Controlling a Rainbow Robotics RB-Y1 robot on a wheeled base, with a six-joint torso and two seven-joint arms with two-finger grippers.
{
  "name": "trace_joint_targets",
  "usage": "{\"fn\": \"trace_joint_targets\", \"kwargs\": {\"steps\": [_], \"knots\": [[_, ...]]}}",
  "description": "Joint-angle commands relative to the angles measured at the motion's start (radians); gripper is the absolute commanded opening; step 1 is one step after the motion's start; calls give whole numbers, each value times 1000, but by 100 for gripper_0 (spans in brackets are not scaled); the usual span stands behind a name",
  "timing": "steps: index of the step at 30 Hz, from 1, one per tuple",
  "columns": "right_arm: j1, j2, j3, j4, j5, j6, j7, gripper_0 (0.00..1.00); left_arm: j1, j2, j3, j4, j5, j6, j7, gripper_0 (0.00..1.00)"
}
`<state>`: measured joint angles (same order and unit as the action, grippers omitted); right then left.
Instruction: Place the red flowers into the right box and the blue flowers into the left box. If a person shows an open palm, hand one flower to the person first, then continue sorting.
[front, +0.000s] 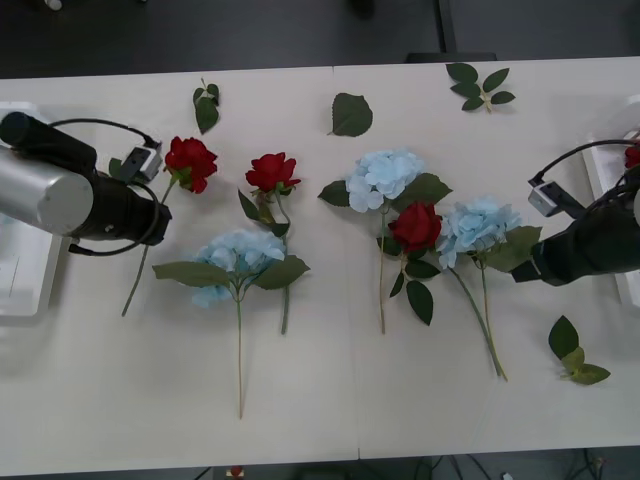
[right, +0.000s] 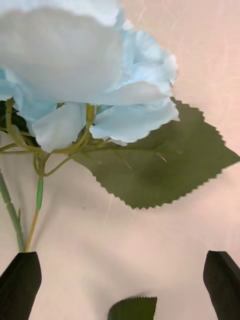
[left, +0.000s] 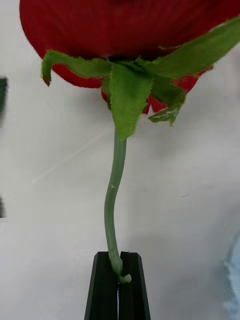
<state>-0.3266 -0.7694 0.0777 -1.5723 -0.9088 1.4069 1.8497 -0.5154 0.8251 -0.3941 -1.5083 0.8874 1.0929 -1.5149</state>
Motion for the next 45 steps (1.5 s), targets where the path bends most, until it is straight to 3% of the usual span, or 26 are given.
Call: {"fn": "trace_joint_targets", "kwargs": {"steps": [1, 8, 12, 15, 21, 28, 37, 45], "knots": [[11, -24, -6, -29, -62, 20, -9, 98, -41, 134, 173, -153, 130, 114, 18, 0], [43, -27, 51, -66, -71, -51, -69, 100, 12, 172, 449, -319, 421, 256, 32, 0], [46, -24, 111, -78, -59, -117, -152, 99, 146, 100, 574, -443, 530, 165, 35, 0], [46, -22, 132, -81, -48, -157, -179, 99, 253, 23, 584, -523, 576, -10, 8, 0], [46, -30, 105, -89, -84, -123, -162, 99, 337, -123, 436, -629, 466, -341, -42, 0], [46, -119, -52, -84, -426, 3, 46, 99, 324, -248, 202, -641, 329, -640, -34, 0], [0, -171, -93, -20, -884, 75, 301, 99, 252, -382, 86, -632, 212, -677, -22, 0], [-68, -96, -47, -35, -1021, 67, 356, 99, 170, -491, -28, -513, 214, -814, -7, 0]]}}
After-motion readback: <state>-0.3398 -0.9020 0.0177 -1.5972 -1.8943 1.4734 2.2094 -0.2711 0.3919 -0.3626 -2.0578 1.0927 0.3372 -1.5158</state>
